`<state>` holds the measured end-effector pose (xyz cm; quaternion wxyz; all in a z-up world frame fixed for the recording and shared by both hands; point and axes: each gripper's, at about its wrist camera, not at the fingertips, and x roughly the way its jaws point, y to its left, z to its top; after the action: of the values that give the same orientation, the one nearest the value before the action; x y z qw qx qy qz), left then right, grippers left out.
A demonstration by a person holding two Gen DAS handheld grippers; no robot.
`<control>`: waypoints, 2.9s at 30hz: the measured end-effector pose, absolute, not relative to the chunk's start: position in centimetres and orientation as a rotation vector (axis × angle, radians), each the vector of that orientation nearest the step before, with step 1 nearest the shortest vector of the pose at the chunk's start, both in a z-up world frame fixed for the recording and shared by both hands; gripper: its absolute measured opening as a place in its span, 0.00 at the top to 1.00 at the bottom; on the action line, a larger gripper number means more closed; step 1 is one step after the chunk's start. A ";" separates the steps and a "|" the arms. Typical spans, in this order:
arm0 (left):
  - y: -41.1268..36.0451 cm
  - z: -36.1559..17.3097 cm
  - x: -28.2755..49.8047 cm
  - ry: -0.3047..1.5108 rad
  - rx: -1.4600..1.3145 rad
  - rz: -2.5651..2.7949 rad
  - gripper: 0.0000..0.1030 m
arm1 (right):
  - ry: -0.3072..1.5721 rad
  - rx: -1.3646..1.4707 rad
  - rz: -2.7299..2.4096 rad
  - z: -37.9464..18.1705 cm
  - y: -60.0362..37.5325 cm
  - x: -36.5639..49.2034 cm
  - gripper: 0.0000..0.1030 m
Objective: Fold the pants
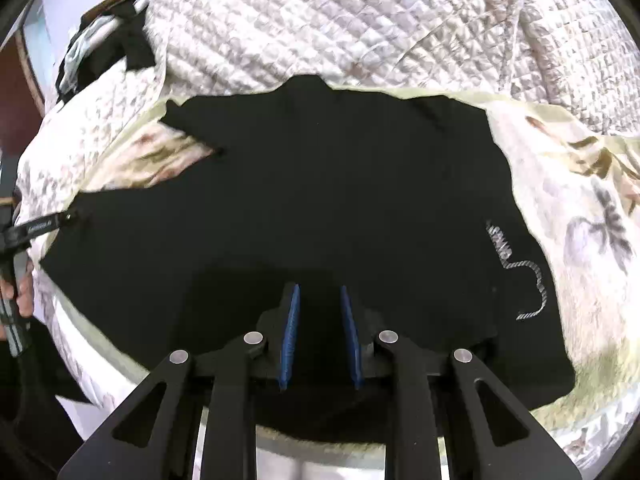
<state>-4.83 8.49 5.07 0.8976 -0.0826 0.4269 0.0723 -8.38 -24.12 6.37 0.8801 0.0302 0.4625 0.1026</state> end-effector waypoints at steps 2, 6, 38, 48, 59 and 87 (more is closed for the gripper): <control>7.8 5.7 -3.9 0.884 -0.165 0.107 0.45 | 0.973 0.084 0.207 6.8 -24.7 -7.6 0.78; 6.6 6.3 -1.1 0.917 -0.163 0.021 0.41 | 0.980 0.088 0.218 7.5 -25.5 -5.0 0.55; 1.7 0.3 27.8 0.947 0.124 -0.072 0.94 | 1.096 -0.168 0.414 0.8 -26.7 22.9 0.86; 2.2 4.6 22.1 0.828 0.073 -0.046 0.97 | 0.928 -0.212 0.385 7.3 -25.7 17.3 0.92; 7.7 10.0 5.6 0.697 -0.162 -0.090 0.98 | 0.807 -0.092 0.428 14.0 -24.1 0.5 0.92; -0.1 3.0 1.5 0.906 0.196 -0.068 0.54 | 1.006 0.651 0.121 4.5 -31.2 -14.8 0.55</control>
<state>1.45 -0.11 2.99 0.8940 0.0945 0.4368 -0.0327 -14.78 -31.23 4.45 0.8242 0.3063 0.4730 0.0569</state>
